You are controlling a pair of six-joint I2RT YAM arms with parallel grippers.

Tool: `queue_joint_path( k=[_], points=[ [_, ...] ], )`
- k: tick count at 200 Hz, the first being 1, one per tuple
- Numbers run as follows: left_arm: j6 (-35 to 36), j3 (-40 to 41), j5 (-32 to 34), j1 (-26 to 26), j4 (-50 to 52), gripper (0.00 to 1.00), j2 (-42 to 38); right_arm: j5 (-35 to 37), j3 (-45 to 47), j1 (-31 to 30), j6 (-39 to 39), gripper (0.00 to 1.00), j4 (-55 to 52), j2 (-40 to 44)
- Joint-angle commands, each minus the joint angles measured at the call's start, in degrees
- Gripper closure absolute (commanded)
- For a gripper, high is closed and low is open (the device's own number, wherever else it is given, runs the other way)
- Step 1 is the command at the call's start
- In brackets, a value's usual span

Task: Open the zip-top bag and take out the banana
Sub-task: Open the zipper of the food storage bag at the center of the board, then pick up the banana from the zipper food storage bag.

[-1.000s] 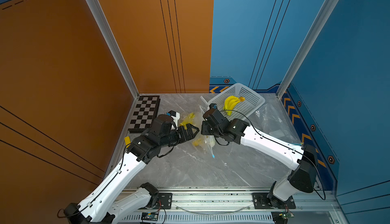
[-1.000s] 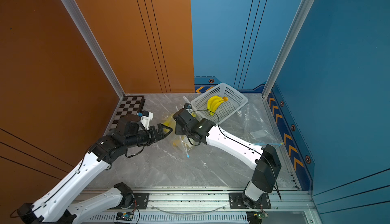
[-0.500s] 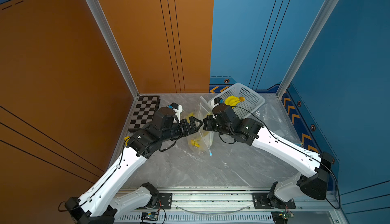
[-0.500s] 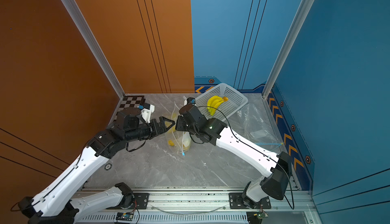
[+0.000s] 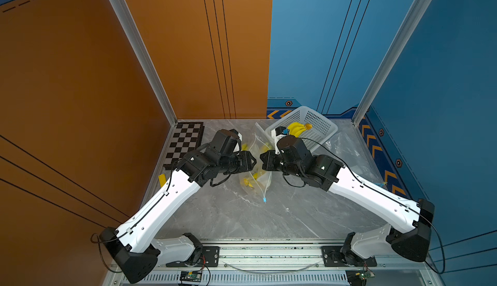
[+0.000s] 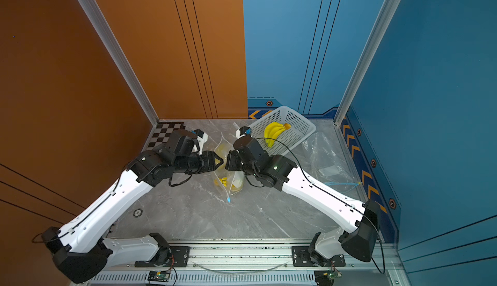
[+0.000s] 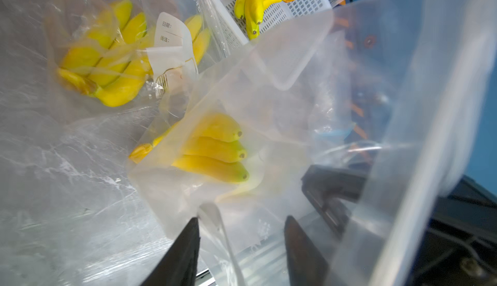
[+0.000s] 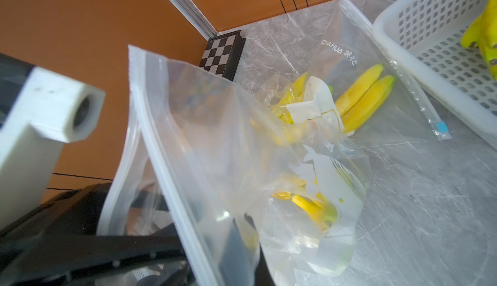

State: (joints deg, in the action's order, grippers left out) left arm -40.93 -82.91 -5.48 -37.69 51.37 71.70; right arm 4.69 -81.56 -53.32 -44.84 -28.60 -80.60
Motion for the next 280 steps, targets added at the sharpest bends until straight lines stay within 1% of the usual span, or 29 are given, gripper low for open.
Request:
queue_joint_path(
  k=[1,4,9,40,59,74,84,98,117,131,148,158,173,180,189,199,208,225,236,253,265,280],
  points=[
    [7.3,-2.9,6.0,-0.6,10.5,0.92,1.0,0.2,2.2,1.3,0.7,1.0,-0.8,2.5],
    [7.6,-3.2,6.5,-0.6,11.1,0.96,1.1,0.1,2.3,1.4,0.6,1.0,-1.0,2.6],
    [8.5,-3.7,7.2,-0.6,12.1,1.0,1.3,-0.3,2.5,1.7,0.7,1.0,-1.4,2.6],
    [12.4,-8.0,14.4,-0.4,19.3,1.0,-0.1,-2.6,0.6,2.3,1.2,1.0,-1.9,-0.3],
    [14.6,-15.2,19.2,0.0,26.2,1.0,-0.2,-5.6,-3.3,1.9,1.2,1.0,-1.2,-4.1],
    [15.7,-20.5,20.6,0.1,29.5,1.0,0.2,-6.6,-3.0,1.9,0.4,1.0,-0.5,-4.9],
    [16.3,-22.5,19.6,0.1,30.6,1.0,1.1,-6.4,-0.7,2.6,0.0,1.0,-0.4,-4.2],
    [16.3,-22.0,15.4,-0.2,30.4,1.0,2.9,-6.1,5.1,3.9,-0.7,1.0,-0.3,-1.6],
    [15.3,-16.9,11.2,-2.5,27.6,1.0,5.7,-7.4,13.4,5.3,-1.4,1.0,0.8,1.8],
    [14.3,-10.4,9.3,-4.7,21.5,1.0,6.3,-8.3,19.0,5.4,-1.9,1.0,2.9,3.6],
    [11.9,-4.0,5.9,-5.8,14.5,1.0,6.8,-8.7,26.2,6.0,-3.7,1.0,5.8,6.2],
    [11.4,-2.8,5.3,-6.4,13.1,1.0,7.8,-8.5,29.5,6.6,-4.6,1.0,7.0,8.0],
    [11.6,-3.3,4.5,-7.2,12.8,1.0,9.7,-9.3,32.9,7.5,-5.0,1.0,8.2,11.0],
    [11.8,-4.0,4.1,-7.4,12.8,1.0,10.3,-9.3,33.1,7.8,-4.6,1.0,8.0,12.8],
    [12.1,-5.1,3.9,-7.7,12.9,1.0,11.0,-8.6,32.1,8.4,-3.5,0.91,6.2,15.4],
    [12.2,-6.3,3.5,-7.7,12.9,1.0,11.6,-6.8,29.7,8.9,-2.2,0.78,2.8,18.3],
    [12.2,-7.2,3.1,-7.7,12.9,1.0,12.0,-5.7,26.5,9.2,-0.7,0.75,-0.8,20.9],
    [12.1,-8.6,2.4,-7.9,12.8,1.0,13.0,-5.8,20.4,9.7,0.9,0.73,-6.3,23.5],
    [12.2,-9.3,2.0,-8.2,12.8,1.0,13.9,-8.2,18.2,9.9,0.1,0.75,-7.6,24.1],
    [12.4,-10.3,1.9,-8.6,12.8,1.0,15.2,-14.7,18.4,9.3,-3.5,0.81,-4.9,23.2],
    [12.6,-10.8,1.8,-8.9,12.8,1.0,16.0,-18.7,19.2,7.9,-5.7,0.83,-1.2,21.3],
    [12.6,-11.4,1.8,-9.2,12.8,1.0,16.8,-20.2,18.8,5.0,-5.8,0.88,1.3,17.8]
  ],
)
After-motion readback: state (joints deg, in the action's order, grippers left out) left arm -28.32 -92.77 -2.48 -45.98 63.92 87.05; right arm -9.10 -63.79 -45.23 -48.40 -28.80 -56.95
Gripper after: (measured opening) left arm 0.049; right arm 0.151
